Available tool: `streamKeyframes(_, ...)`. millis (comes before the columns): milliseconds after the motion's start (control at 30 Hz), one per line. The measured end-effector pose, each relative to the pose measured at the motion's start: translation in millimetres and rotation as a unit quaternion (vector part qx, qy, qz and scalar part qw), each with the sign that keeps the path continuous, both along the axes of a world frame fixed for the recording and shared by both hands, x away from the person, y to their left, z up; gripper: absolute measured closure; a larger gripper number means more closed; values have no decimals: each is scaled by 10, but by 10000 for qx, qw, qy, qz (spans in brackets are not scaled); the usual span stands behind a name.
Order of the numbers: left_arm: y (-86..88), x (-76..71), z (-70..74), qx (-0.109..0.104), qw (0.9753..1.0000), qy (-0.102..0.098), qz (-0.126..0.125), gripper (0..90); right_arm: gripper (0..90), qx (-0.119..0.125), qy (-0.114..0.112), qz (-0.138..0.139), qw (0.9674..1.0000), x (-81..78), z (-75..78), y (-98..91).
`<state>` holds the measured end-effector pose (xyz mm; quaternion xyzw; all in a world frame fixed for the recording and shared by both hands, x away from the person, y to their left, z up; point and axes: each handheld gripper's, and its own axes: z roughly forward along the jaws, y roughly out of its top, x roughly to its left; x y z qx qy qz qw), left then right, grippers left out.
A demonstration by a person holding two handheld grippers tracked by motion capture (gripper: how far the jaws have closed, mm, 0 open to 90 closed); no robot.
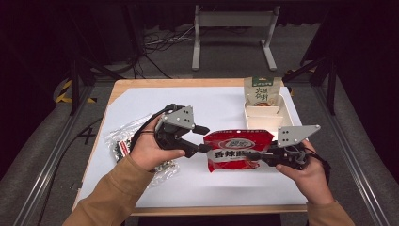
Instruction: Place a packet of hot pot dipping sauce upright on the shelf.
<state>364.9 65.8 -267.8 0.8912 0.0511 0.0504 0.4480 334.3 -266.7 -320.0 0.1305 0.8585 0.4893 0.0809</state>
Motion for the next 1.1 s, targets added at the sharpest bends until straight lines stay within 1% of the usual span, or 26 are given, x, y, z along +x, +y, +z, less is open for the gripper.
streamKeyframes(67, 28, 8, -25, -77, 9999, 10, 106, 467, 872, 5, -21, -21, 10000, 9, 28, -13)
streamKeyframes(133, 60, 19, -48, -171, 9997, 23, 155, 466, 873, -12, -78, -66, 9999, 9, 69, -37)
streamKeyframes(200, 85, 22, -68, -217, 9995, 36, 229, 463, 873, -5, -128, -111, 9999, 8, 115, -64)
streamKeyframes(333, 138, 45, -122, -395, 9985, 124, 353, 436, 872, 4, -212, -195, 9996, 26, 209, -125)
streamKeyframes(500, 158, 59, -211, -404, 9981, 175, 425, 431, 872, 25, -297, -309, 9991, 59, 334, -218)
streamKeyframes(567, 169, 59, -238, -376, 9980, 156, 480, 428, 872, 25, -312, -344, 9989, 71, 362, -243)
streamKeyframes(633, 184, 60, -264, -404, 9978, 193, 485, 426, 872, -2, -338, -388, 9987, 86, 394, -271)
streamKeyframes(733, 206, 68, -291, -447, 9974, 242, 501, 424, 873, 4, -343, -412, 9986, 103, 416, -290)
streamKeyframes(867, 234, 77, -310, -391, 9973, 213, 582, 415, 873, -39, -382, -472, 9982, 144, 464, -324)
streamKeyframes(933, 247, 89, -324, -409, 9970, 233, 612, 411, 872, -41, -390, -504, 9980, 169, 480, -339)
streamKeyframes(1100, 288, 117, -355, -376, 9965, 263, 704, 396, 872, -46, -360, -601, 9975, 232, 507, -384)
